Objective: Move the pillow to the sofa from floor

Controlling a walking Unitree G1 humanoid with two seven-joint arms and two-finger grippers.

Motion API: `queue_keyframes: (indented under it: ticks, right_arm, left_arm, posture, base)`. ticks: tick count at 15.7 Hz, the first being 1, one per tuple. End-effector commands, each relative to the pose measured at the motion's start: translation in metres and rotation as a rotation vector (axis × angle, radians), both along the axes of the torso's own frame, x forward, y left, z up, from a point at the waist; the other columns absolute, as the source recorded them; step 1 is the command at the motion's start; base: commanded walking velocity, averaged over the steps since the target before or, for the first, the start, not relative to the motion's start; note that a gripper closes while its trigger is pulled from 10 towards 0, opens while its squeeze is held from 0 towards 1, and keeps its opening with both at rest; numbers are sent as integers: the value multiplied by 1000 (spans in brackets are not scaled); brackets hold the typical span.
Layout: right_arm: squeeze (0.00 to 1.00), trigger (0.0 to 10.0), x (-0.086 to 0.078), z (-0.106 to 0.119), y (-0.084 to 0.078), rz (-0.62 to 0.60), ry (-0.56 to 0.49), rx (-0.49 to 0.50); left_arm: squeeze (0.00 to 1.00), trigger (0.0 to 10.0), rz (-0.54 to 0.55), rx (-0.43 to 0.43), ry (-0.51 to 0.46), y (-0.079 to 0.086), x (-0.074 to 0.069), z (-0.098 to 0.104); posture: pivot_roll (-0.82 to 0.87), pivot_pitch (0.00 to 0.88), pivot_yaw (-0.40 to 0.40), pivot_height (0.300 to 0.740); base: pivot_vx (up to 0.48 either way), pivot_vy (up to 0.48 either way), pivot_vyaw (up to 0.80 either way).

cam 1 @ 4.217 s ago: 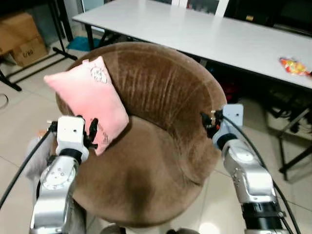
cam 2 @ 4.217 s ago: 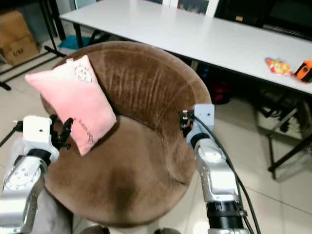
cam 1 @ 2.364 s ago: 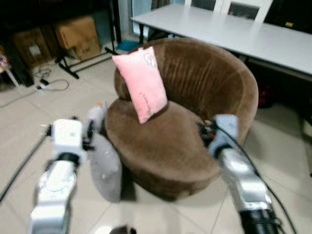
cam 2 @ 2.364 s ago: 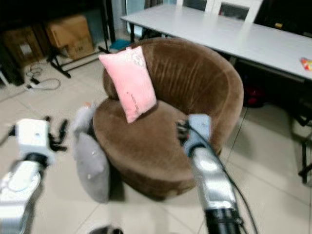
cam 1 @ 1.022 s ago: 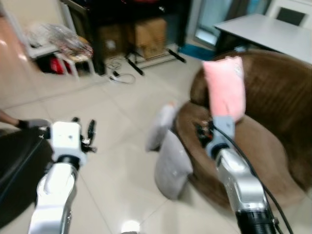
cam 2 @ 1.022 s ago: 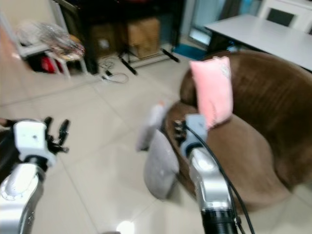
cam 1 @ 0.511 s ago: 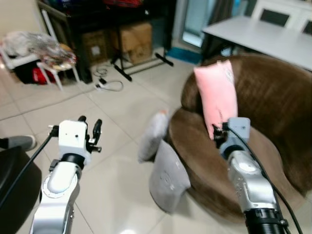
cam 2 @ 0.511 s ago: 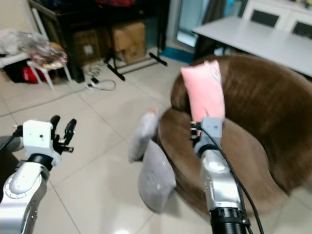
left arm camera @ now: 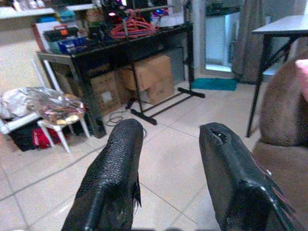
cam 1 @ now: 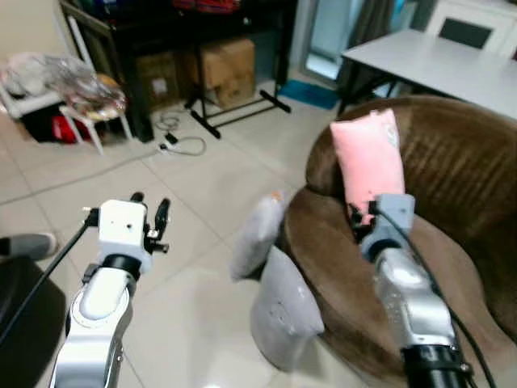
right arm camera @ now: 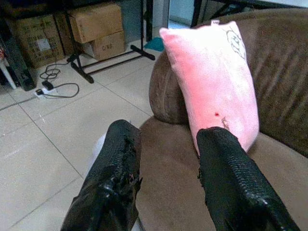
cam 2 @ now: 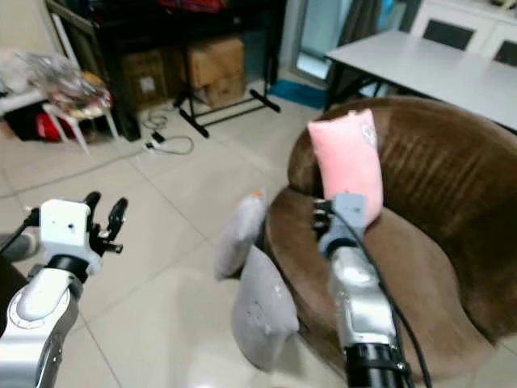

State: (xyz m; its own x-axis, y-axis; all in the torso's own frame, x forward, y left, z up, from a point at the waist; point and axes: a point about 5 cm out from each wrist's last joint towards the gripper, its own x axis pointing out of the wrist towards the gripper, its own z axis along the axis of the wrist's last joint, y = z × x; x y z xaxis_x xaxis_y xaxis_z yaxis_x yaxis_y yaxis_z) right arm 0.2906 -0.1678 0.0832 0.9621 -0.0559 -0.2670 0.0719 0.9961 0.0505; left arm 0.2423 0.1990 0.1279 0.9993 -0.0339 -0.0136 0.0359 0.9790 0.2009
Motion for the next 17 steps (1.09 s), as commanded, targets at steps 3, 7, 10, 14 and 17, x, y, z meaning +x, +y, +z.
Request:
queue_keyframes:
  ticks: [3,7,10,14,17]
  right_arm:
    - [0,10000,2,9,7,19,-45,26]
    - [0,10000,3,13,11,47,-61,74]
    - [0,10000,4,12,10,47,-59,59]
    - [0,10000,6,12,13,57,-54,55]
    - [1000,10000,8,12,13,59,-50,61]
  left_arm:
    - [0,10000,3,7,-9,2,2,3]
    - [0,10000,12,22,-9,2,4,1]
    - [0,10000,28,34,-12,2,2,0]
    - [0,10000,49,30,-8,4,-1,-1]
    - [0,10000,53,-15,16,3,-2,-5]
  posture:
    - [-84,0,-32,740]
    - [-88,0,-35,730]
    - [-72,0,-54,700]
    - [-63,0,-68,665]
    - [-63,0,-73,630]
  base:
    - [340,0,0]
    - [82,0,0]
    - [0,0,0]
    - [0,0,0]
    - [0,0,0]
